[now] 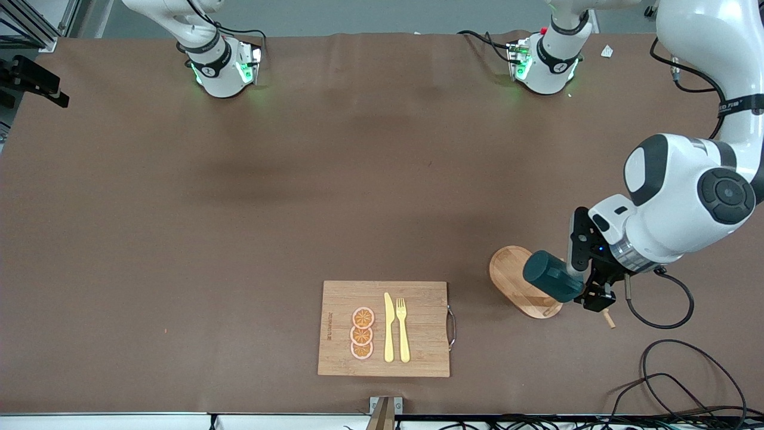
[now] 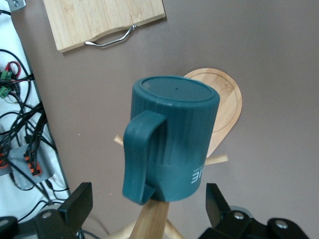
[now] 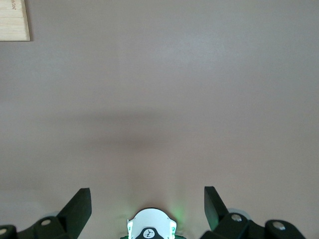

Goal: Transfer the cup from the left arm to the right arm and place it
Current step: 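Lower the left gripper around the teal mug's body, then close the left gripper on the teal mug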

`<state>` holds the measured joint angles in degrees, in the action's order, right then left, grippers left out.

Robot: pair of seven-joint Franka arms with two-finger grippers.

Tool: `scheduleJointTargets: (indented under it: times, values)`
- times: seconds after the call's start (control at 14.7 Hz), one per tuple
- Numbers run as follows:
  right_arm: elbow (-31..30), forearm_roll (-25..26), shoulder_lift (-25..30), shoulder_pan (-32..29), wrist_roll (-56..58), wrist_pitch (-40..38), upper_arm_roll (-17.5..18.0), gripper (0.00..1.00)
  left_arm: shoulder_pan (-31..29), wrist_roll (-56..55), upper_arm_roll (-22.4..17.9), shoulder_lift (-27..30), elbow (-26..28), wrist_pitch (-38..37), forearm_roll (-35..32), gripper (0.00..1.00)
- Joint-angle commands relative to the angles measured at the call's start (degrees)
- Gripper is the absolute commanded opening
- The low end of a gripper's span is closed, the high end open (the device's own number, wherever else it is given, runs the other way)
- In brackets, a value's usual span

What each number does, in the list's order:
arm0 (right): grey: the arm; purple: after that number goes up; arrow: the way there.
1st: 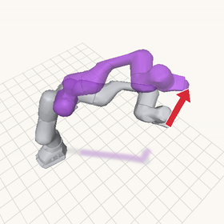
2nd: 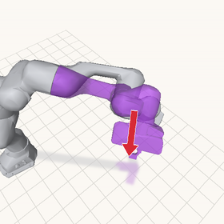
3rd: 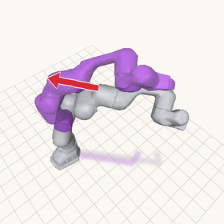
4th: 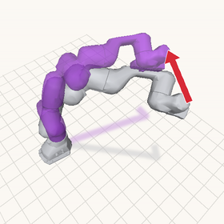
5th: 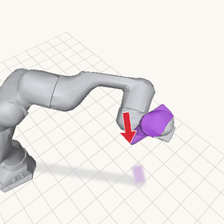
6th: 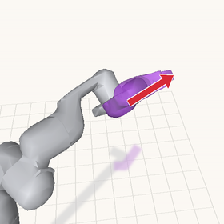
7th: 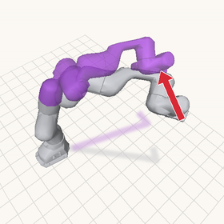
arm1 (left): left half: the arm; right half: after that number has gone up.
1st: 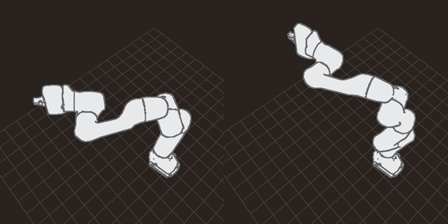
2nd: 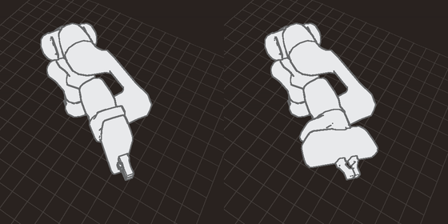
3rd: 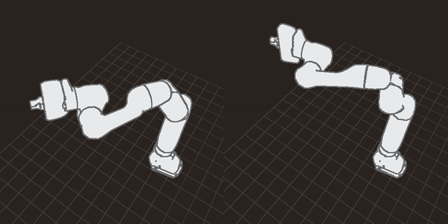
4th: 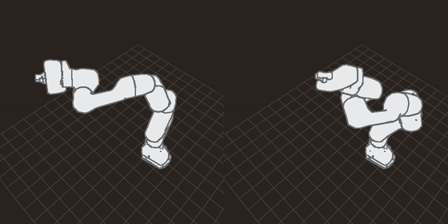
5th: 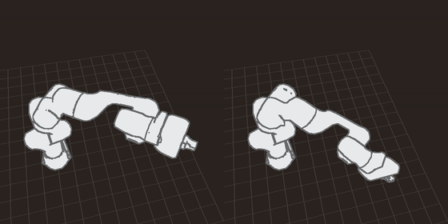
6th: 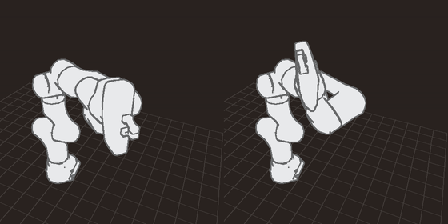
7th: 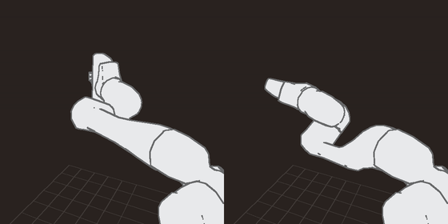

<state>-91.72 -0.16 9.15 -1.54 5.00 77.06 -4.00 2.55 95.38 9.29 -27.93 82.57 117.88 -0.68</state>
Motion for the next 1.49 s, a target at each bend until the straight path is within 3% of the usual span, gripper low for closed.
scheduleJointTargets:
  times: [0.0, 1.09, 1.29, 1.42]
  values:
    - [-0.8, -0.3, 0.7, -0.4, 0.4, 0.6, 0.0, 1.00, -1.1, 1.2, 0.1, -2.7, -1.7, 0.2, 2.8, 1.00]
    - [-1.2, -0.3, 0.7, -0.4, 0.4, 0.6, -0.1, 1.00, -0.9, 4.5, 0.3, -6.3, -1.6, 0.2, 7.0, 1.00]
    - [-1.2, -0.3, 0.7, -0.4, 0.4, 0.6, -0.1, 1.00, -0.7, 4.5, 0.3, -6.2, -1.7, 0.2, 6.9, 0.92]
    - [-1.2, -0.3, 0.7, -0.4, 0.4, 0.6, -0.1, 1.00, -0.8, 4.6, 0.3, -6.1, -1.7, 0.2, 6.8, 0.77]
